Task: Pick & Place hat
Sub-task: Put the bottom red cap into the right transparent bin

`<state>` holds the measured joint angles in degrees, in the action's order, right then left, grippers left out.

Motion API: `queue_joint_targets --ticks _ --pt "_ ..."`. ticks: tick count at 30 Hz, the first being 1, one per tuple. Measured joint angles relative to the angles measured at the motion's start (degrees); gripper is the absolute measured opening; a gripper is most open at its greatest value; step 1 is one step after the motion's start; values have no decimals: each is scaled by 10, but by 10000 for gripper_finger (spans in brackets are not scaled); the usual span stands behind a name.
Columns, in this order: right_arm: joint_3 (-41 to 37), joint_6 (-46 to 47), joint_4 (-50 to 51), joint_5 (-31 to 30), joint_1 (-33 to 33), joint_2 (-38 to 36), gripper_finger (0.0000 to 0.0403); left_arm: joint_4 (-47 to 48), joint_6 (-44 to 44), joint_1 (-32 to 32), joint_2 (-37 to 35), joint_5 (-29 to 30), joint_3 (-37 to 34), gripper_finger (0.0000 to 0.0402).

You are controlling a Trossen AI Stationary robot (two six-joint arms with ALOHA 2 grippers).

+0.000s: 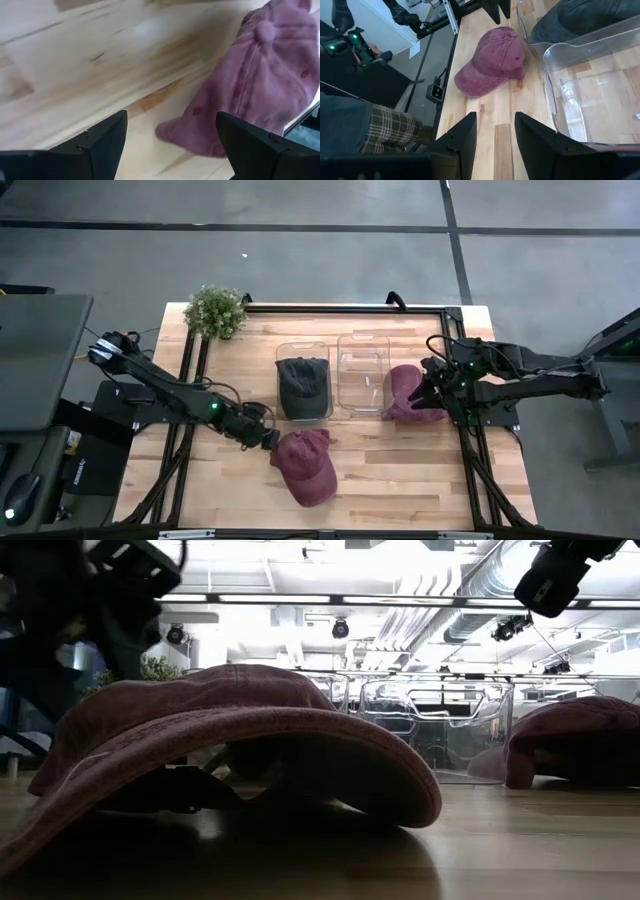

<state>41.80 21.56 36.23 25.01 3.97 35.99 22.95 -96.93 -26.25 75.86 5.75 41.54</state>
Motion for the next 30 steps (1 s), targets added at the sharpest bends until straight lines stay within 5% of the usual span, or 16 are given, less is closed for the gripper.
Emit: queue_joint_targets --ticks 30 --pt "0 25 -7 19 0 0 129 -146 118 46 66 -129 0 291"
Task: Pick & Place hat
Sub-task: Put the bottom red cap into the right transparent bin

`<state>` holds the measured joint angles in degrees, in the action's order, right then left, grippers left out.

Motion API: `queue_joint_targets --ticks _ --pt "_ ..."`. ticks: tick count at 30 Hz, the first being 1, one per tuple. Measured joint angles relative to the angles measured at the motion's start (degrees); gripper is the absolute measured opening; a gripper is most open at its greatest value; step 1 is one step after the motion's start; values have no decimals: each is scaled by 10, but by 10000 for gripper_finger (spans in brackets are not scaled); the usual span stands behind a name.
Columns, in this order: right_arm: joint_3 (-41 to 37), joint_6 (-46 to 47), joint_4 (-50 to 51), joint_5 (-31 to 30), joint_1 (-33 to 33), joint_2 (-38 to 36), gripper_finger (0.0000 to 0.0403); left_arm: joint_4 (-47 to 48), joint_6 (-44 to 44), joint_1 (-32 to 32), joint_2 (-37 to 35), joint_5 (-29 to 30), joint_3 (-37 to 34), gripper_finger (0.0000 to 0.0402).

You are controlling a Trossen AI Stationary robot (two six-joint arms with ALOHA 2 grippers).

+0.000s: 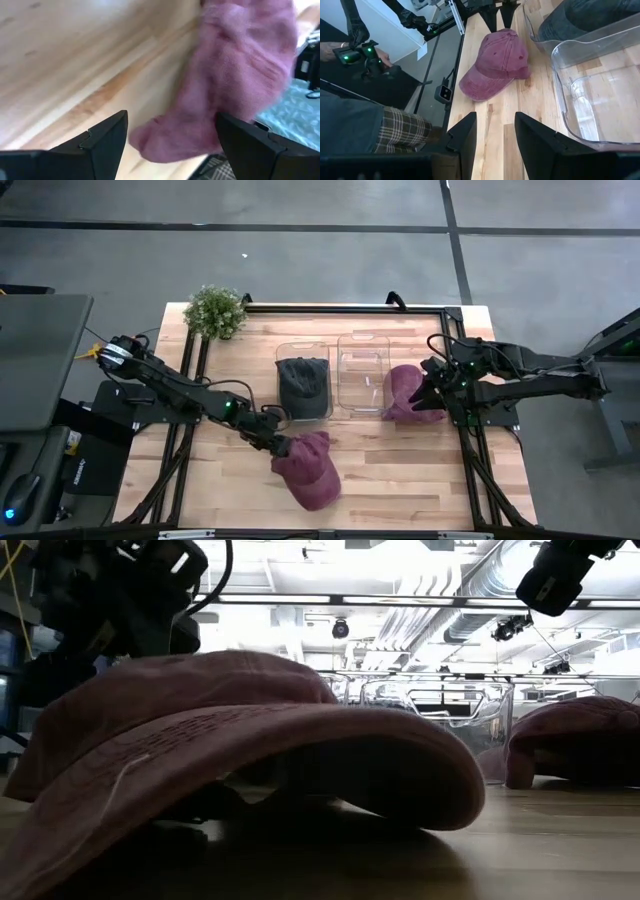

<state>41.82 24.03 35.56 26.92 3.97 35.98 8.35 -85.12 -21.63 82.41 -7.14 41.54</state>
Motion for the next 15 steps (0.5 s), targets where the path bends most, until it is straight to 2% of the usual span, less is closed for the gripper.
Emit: queue_joint_targets --ticks 12,15 --pt "0 2 0 0 0 0 129 -67 -4 0 0 -32 0 291" --pt "0 2 0 0 0 0 129 -79 -6 0 0 -33 0 279"
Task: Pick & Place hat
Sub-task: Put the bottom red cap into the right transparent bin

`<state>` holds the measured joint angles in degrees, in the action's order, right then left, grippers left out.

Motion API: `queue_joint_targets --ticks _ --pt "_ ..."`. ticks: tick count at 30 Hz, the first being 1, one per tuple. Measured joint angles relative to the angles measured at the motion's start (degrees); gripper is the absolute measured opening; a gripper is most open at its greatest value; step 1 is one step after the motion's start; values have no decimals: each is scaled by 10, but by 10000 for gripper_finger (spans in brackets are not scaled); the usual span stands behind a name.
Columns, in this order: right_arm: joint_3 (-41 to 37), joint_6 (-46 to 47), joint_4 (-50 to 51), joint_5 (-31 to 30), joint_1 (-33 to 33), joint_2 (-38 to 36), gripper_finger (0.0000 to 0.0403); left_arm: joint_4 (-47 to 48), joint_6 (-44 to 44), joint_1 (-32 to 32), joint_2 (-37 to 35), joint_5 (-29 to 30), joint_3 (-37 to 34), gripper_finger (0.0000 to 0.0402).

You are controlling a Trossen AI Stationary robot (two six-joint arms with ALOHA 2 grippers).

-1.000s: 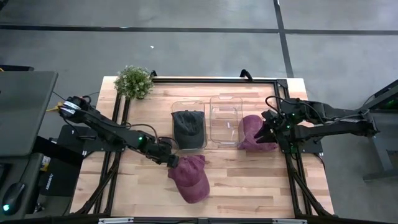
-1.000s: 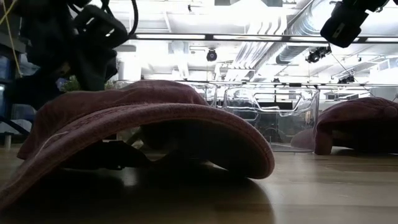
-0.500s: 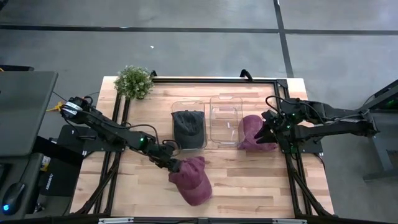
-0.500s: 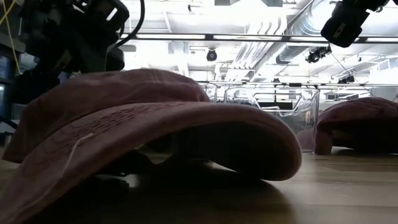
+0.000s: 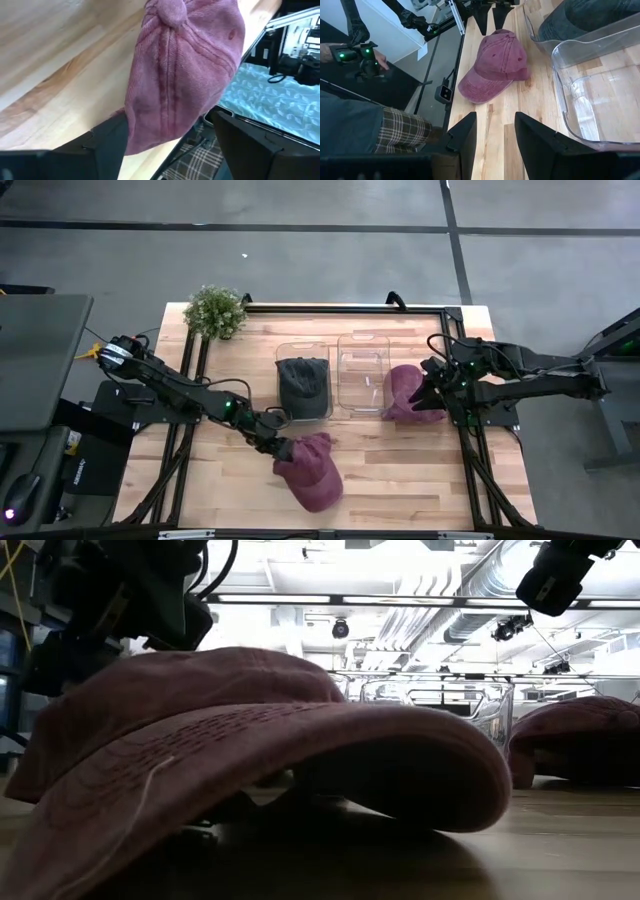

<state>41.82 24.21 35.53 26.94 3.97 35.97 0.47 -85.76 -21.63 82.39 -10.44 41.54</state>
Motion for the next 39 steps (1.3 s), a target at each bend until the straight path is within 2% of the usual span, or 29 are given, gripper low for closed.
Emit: queue_joint_targets --ticks 7,18,29,39 --pt "0 -2 0 0 0 0 129 -4 0 0 0 -3 0 196" --pt "0 -2 0 0 0 0 129 -3 13 0 0 -10 0 10" --pt "0 -7 -4 5 0 0 129 -3 19 0 -2 -18 14 1" --pt "0 -22 -47 20 0 0 129 17 76 24 -3 -10 82 0"
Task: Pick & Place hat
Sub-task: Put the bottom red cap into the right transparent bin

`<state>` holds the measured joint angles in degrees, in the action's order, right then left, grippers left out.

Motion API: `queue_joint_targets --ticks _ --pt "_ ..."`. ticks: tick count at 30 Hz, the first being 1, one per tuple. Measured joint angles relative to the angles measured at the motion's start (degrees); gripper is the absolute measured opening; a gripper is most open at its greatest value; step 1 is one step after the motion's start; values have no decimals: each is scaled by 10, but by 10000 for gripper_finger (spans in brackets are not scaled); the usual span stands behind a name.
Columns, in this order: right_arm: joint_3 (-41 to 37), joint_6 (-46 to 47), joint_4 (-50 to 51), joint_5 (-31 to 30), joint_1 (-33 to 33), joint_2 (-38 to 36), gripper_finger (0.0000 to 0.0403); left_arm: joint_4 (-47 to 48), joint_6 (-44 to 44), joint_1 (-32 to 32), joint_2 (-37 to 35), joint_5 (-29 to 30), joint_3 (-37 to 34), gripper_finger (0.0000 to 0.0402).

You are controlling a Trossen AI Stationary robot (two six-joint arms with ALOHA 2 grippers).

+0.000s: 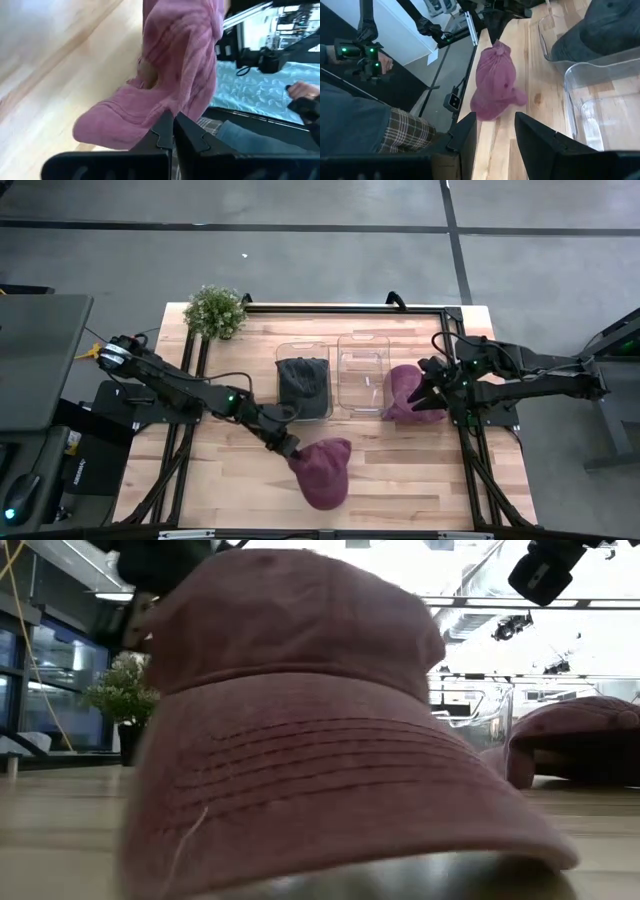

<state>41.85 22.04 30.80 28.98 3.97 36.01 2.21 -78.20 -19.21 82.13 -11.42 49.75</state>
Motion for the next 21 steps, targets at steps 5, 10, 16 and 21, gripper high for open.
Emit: queue_joint_targets --ticks 5,10,16,21 --pt "0 1 -8 11 0 3 129 14 50 26 0 -5 48 0" --pt "1 -4 -33 17 0 24 129 23 92 54 0 -20 95 0" --pt "36 -48 -36 32 0 82 141 67 119 70 0 -43 141 0" --pt "83 -96 -35 41 0 145 176 75 122 69 0 -54 160 0"
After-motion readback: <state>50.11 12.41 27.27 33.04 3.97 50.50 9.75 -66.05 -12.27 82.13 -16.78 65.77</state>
